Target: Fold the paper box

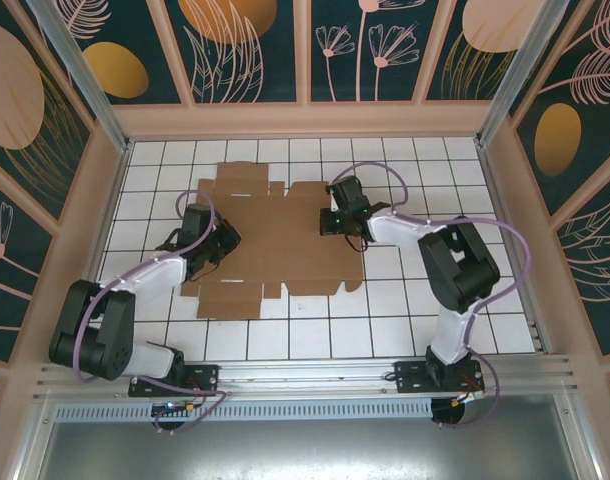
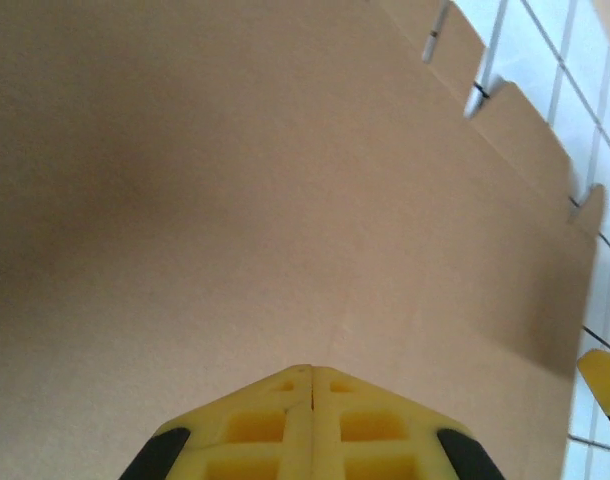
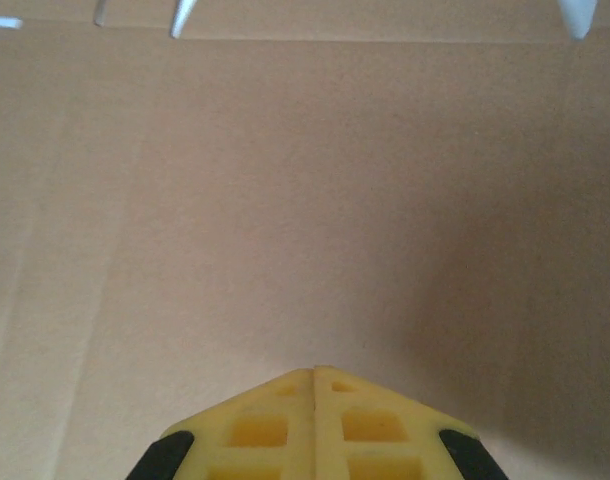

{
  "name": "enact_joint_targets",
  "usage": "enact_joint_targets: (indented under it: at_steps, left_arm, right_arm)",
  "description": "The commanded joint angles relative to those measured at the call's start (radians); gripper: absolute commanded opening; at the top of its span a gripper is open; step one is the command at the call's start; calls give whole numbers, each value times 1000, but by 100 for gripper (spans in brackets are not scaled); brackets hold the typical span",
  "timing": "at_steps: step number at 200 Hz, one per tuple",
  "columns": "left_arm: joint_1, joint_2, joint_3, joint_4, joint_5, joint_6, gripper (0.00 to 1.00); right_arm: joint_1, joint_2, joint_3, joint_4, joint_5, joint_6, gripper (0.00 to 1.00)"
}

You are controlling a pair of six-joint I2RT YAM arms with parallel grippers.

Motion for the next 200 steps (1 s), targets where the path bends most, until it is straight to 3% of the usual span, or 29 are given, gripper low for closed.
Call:
enact_joint_targets:
  at_steps: [1,58,125,170,200]
  left_arm:
    - [1,37,62,-68,-60,-30,0]
    - [1,217,184,-94,-90,-34,0]
    - [1,575,484,-118,-16,1,0]
    - [-28,762,740,-183,78,69,0]
    - [-83,848,888,-212,188,139,0]
  right_arm:
    - [-8,54,74,-64,5,-34,0]
    - [-18,81,1,-89,64,1,0]
    - [-16,-87,-252,-18,-10,66,0]
    - [144,-137,-306,-21,-38,100,0]
    - [213,-115,-286,80,-164,151,0]
